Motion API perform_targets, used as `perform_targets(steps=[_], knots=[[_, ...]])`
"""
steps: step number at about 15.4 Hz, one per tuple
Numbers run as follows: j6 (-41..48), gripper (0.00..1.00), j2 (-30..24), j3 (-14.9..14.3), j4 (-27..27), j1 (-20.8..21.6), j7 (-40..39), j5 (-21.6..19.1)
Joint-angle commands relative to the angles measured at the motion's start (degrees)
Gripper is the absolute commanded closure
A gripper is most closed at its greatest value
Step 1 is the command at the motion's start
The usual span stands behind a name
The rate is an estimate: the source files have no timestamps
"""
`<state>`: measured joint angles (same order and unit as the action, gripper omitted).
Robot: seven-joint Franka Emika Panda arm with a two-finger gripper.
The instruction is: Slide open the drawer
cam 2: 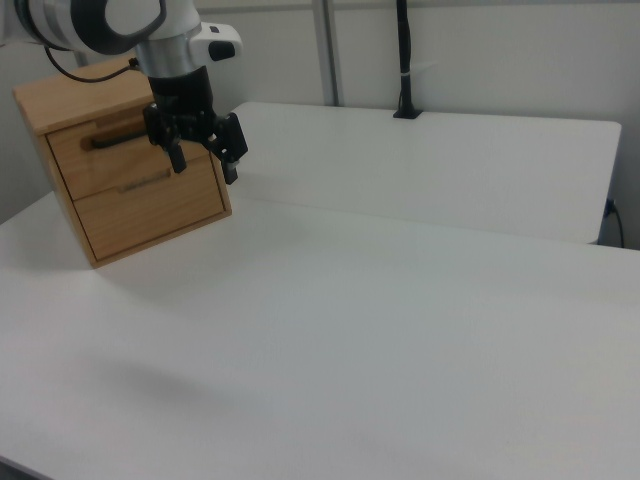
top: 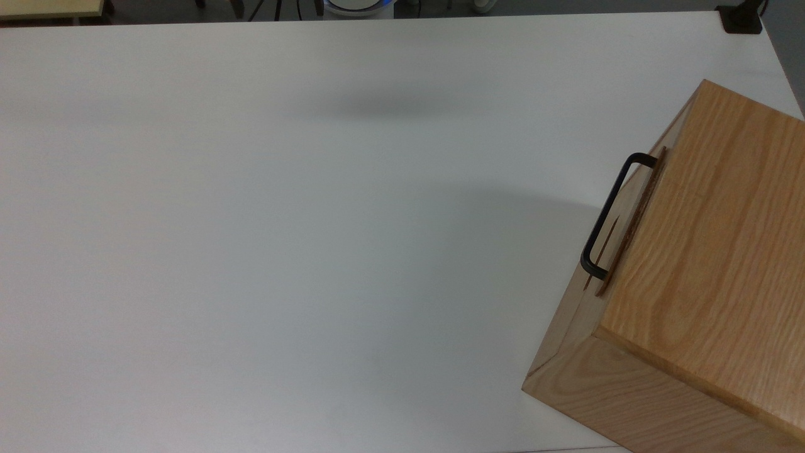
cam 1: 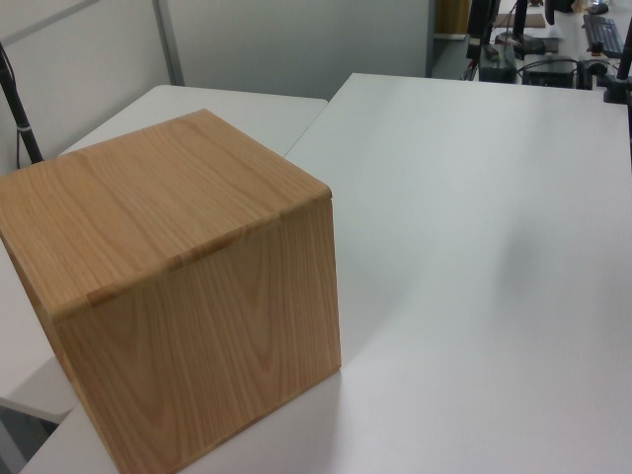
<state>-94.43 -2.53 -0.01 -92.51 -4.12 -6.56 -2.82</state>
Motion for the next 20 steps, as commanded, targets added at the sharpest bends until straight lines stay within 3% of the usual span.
perform_targets(steps=[1, 20], knots=[[0.6, 0.0, -0.9, -0.5, -1.1, 0.8, -1.0, -0.7], [0.5, 0.0, -0.5, -0.5, -1.5, 0.8, -1.4, -2.2]])
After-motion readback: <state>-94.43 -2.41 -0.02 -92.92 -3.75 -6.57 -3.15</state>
